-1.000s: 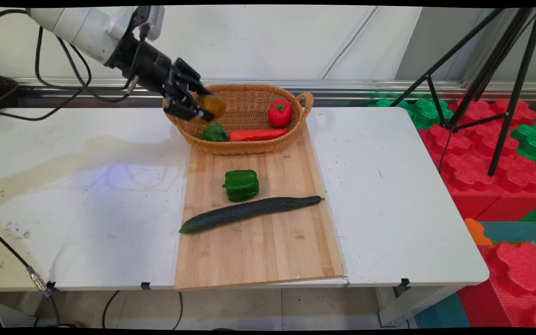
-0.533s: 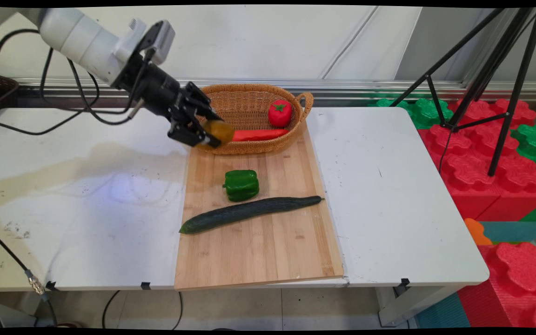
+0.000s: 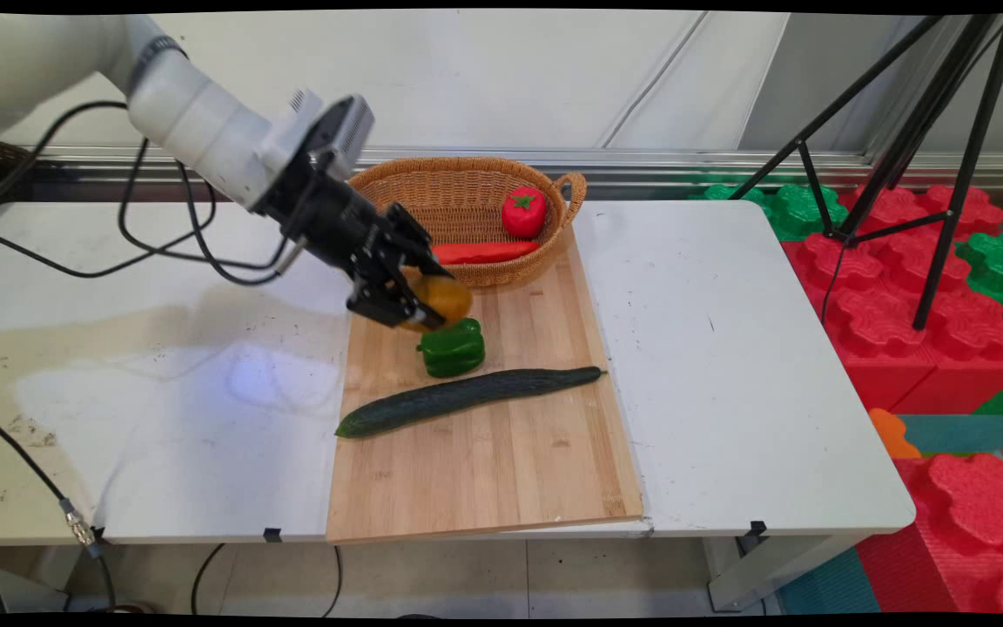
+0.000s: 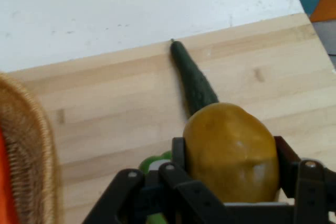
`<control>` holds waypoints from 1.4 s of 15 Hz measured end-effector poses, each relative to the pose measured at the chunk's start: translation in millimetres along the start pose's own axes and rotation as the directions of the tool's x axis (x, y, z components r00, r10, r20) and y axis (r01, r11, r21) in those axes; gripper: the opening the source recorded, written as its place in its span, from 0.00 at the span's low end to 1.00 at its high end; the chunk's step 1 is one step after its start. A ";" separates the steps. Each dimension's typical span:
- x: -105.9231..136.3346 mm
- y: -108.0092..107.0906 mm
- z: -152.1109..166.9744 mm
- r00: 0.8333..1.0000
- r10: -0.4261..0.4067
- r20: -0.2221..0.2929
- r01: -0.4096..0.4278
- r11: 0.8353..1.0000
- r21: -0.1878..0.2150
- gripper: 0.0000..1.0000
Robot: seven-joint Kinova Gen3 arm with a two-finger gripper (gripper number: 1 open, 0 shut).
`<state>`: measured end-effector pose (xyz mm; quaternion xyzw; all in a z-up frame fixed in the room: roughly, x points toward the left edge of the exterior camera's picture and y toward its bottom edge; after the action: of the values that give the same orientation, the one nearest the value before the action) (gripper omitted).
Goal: Place the picked object on the cutting board
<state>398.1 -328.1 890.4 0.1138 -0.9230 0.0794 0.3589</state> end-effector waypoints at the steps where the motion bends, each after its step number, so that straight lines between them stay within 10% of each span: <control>1: 2.0 4.0 8.7 1.000 0.003 0.003 -0.003 1.000 -0.011 0.00; 21: 19.4 53.3 139.7 0.993 0.059 0.106 -0.046 0.991 -0.123 0.00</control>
<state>279.9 -311.7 798.2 0.0718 -0.9471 0.0264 0.3116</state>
